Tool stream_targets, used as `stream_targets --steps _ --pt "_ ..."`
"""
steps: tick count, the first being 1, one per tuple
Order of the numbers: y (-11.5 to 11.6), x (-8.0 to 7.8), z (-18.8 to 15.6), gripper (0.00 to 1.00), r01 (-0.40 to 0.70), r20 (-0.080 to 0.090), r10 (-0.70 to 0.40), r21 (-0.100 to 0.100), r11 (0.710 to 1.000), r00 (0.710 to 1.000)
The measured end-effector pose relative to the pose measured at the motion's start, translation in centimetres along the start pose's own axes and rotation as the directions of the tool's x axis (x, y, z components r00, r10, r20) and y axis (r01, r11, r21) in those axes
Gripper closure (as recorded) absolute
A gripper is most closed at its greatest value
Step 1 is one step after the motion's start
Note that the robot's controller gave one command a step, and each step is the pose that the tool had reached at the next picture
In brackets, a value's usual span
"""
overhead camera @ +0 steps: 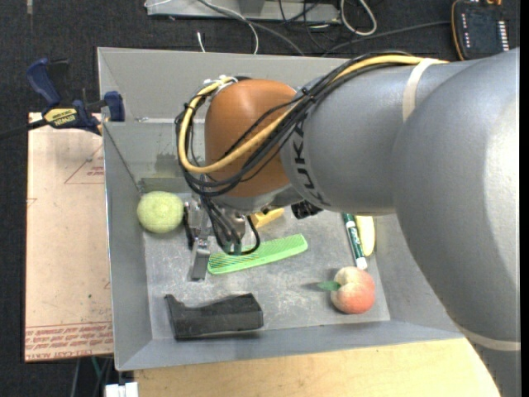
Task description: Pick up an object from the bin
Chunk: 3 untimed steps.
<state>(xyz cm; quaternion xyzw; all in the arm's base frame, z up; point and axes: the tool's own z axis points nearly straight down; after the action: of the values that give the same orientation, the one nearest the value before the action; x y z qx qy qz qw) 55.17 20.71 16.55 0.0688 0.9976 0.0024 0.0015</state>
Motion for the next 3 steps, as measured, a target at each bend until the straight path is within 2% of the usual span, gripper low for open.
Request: stream_targets --steps 1,2,3 --pt "-0.8 4.2 1.0 0.00 0.326 0.010 -0.326 0.000 0.945 0.945" --pt "-1.6 0.2 -9.5 0.00 0.037 0.002 -0.037 0.000 0.999 0.999" --pt "0.8 3.8 -7.7 0.00 0.365 -0.002 -0.365 0.000 0.931 0.931"
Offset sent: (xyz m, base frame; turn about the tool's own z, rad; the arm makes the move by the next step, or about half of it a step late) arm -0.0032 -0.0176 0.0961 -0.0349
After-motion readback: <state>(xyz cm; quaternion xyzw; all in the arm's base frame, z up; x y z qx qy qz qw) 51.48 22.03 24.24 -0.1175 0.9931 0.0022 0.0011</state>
